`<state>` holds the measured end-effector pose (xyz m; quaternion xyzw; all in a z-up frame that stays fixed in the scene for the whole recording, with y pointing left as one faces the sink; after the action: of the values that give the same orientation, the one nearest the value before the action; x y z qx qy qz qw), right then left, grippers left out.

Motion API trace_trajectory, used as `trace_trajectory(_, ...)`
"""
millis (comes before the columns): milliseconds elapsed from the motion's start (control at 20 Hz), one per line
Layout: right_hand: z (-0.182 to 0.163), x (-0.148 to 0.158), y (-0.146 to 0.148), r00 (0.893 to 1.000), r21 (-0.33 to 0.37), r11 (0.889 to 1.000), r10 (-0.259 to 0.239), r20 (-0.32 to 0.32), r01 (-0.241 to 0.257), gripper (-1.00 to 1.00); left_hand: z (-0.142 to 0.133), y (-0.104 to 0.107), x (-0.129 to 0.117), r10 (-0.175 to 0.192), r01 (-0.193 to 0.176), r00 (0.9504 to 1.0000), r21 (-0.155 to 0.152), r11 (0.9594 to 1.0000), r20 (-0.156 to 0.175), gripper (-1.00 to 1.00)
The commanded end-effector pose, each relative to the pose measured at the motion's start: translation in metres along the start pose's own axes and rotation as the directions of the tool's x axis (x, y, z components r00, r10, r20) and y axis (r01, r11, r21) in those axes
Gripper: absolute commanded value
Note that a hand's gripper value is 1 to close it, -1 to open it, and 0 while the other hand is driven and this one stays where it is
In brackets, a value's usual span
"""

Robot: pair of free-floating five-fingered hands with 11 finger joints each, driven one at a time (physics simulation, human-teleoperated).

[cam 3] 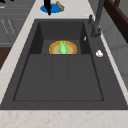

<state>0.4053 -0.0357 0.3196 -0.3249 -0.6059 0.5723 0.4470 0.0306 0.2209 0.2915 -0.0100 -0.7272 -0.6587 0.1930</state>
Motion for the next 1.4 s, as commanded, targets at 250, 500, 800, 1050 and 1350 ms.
trace_trajectory(250,-0.043,-0.040,0.007,1.000,0.074,0.997,-0.022,-0.012,0.023,-1.00,0.000,0.000,0.000,0.000,0.000,1.0000,0.000,1.0000,0.000,0.00)
trace_trajectory(500,-0.072,-0.061,0.012,0.999,0.111,0.993,-0.031,-0.015,0.032,-1.00,0.000,0.000,0.000,0.000,0.000,1.0000,0.000,1.0000,0.000,0.00)
trace_trajectory(800,-0.113,-0.082,0.036,1.000,0.174,0.985,-0.011,-0.022,0.014,-1.00,0.000,0.000,0.000,0.000,0.000,1.0000,0.000,1.0000,0.000,0.00)
trace_trajectory(1050,-0.150,-0.096,0.046,0.999,0.207,0.978,-0.029,-0.035,0.035,-1.00,0.000,0.000,0.000,0.000,0.000,1.0000,0.000,1.0000,0.000,0.00)
trace_trajectory(1350,-0.195,-0.112,0.063,0.999,0.246,0.969,-0.023,-0.049,0.035,-1.00,0.000,0.000,0.000,0.000,0.000,1.0000,0.000,1.0000,0.000,0.00)
